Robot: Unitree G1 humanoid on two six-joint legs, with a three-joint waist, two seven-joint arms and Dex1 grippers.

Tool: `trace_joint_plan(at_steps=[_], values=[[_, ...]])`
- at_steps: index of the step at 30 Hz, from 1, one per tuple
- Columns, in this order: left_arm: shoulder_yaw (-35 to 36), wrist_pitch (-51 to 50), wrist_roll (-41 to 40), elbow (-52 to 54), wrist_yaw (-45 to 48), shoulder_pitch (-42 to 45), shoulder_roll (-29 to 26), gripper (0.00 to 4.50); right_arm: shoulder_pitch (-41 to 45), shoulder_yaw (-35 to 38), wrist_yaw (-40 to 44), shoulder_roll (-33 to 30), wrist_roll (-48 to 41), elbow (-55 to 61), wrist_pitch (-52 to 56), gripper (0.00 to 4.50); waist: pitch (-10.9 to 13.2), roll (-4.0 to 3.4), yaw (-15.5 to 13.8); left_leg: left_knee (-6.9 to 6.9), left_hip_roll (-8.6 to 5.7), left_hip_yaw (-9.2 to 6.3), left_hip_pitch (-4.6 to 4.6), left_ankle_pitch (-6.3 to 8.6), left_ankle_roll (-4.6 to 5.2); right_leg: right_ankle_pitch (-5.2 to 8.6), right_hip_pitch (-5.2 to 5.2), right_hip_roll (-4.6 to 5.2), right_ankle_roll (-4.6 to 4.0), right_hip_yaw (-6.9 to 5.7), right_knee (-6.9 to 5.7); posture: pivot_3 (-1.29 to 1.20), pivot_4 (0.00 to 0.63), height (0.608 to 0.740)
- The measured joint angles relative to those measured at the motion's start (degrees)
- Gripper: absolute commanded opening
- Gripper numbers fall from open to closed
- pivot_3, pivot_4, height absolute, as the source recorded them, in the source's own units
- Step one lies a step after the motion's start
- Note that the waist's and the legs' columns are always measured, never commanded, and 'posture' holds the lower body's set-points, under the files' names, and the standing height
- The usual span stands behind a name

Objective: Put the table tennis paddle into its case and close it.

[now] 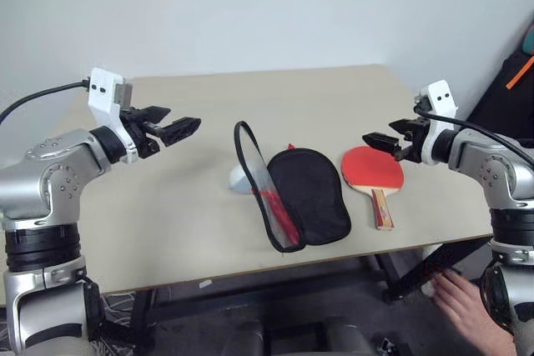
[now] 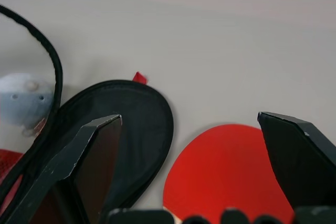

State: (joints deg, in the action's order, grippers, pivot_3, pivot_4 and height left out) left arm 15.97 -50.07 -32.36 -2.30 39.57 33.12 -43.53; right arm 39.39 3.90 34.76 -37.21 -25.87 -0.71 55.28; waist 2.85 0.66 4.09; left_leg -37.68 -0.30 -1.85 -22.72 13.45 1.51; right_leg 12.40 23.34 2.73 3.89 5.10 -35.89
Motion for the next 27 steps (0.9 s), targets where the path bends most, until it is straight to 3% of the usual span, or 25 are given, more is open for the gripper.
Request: trace_joint_plan(at_steps=[9,27], values=[[-1.53,1.26,0.44,-2.08,-0.02,0.96,1.96,4.45,-1.9,1.19,-0.83,0.05,-1.19,2.73,3.53,4.5,0.0,0.0,0.01,0.0,0.0,0.01,0.0,0.0,0.0,0.0,0.0,0.0,0.0,0.01,0.0,0.0,0.0,0.74],[-1.36,0.75,-0.15,3.03,2.17,-5.66,-0.25,4.45,-2.0,-1.51,5.22,-3.27,0.25,1.22,1.63,4.5,0.0,0.01,-0.02,-0.05,0.0,0.02,-0.01,0.01,0.0,0.0,-0.02,0.01,0.0,0.01,0.01,0.0,0.0,0.74]])
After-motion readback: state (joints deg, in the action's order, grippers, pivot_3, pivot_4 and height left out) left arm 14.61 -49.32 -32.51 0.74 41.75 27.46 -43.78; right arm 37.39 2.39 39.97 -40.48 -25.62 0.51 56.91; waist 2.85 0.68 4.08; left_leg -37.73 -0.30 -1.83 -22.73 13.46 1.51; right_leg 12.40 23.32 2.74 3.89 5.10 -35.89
